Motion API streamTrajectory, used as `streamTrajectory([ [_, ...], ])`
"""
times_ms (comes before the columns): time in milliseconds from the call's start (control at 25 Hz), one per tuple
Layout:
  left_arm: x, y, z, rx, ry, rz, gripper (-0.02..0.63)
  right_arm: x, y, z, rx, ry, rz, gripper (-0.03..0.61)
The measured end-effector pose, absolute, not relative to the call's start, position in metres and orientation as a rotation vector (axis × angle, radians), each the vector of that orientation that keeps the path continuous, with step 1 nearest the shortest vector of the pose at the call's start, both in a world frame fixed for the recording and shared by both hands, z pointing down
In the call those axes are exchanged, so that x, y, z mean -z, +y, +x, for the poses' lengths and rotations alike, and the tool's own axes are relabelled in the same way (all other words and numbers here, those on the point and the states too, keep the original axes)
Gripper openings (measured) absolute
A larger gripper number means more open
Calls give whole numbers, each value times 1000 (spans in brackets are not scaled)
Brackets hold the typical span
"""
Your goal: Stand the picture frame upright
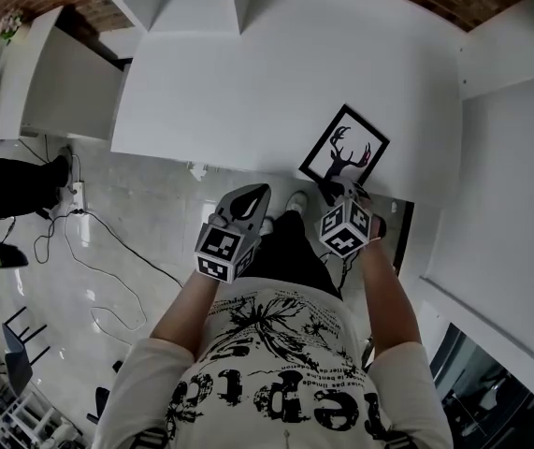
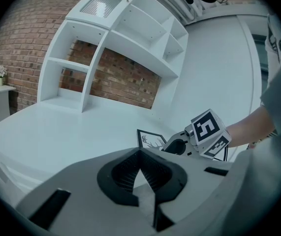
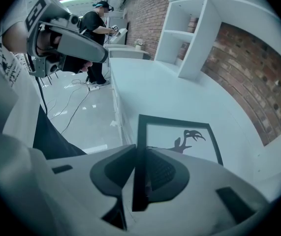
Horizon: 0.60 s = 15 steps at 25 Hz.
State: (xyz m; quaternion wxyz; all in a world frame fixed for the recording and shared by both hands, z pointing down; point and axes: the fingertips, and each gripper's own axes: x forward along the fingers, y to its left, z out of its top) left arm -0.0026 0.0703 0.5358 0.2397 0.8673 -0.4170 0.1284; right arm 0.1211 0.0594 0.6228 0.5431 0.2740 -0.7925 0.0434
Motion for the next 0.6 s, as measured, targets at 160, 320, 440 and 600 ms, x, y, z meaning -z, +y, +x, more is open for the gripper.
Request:
streamTrajectory([
  [160, -541, 72, -8, -339, -1135, 2353, 14, -621, 69, 113, -71, -1887, 603, 72],
  [320, -548, 74, -8, -344, -1112, 2341, 14, -621, 85, 104, -46, -1905, 533, 72],
  [440, -553, 75, -6, -356, -1102, 2337, 14, -622, 96, 100, -28, -1915, 503, 72],
  [600, -559, 73, -1, -329, -1078, 2312, 14, -623, 104, 97, -26, -1921, 480, 72],
])
